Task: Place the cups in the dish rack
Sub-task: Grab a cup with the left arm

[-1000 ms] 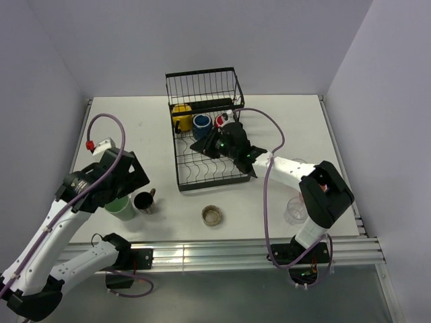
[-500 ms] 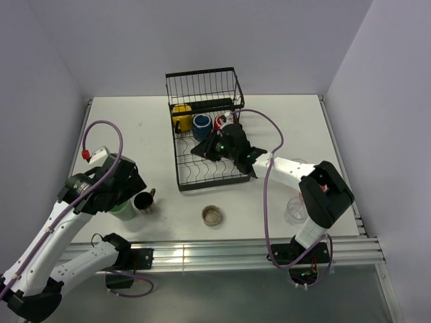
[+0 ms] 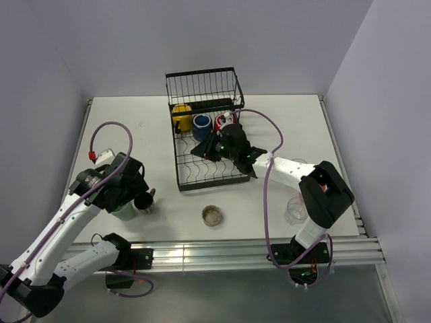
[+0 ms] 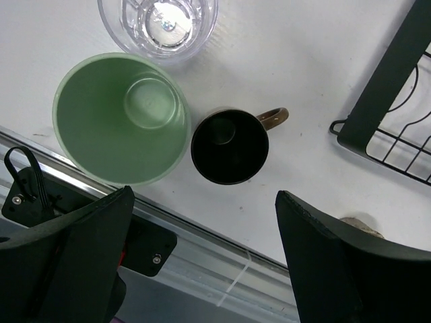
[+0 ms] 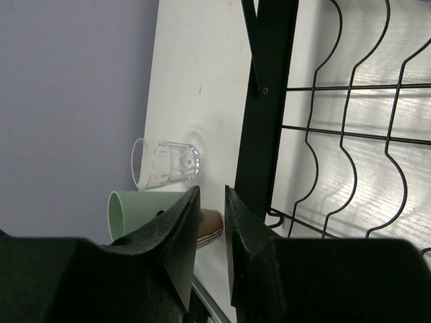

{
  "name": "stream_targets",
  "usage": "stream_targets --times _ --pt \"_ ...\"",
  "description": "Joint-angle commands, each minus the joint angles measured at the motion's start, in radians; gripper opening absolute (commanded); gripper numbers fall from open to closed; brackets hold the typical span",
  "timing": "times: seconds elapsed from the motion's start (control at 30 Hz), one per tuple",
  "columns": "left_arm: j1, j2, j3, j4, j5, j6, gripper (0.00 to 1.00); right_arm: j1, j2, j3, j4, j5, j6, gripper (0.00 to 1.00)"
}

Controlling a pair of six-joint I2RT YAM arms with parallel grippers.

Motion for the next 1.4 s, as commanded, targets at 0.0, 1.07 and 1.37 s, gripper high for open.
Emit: stream_targets --times 0.0,1.07,1.37 --pt "0.014 0.016 -0.003 0.034 -0.015 -0.006 0.93 0.006 -0.027 -0.001 0.023 -0.018 -0.016 0.29" --pt "0.330 0.081 -0.184 0.305 0.221 0.242 0.48 0.006 -0.010 -0.024 0.046 -0.047 -0.013 0.24" --pt "0.333 0.102 -0.191 0.310 0.241 0.259 0.31 0.006 -0.004 -0.013 0.037 -0.053 -0.018 0.25"
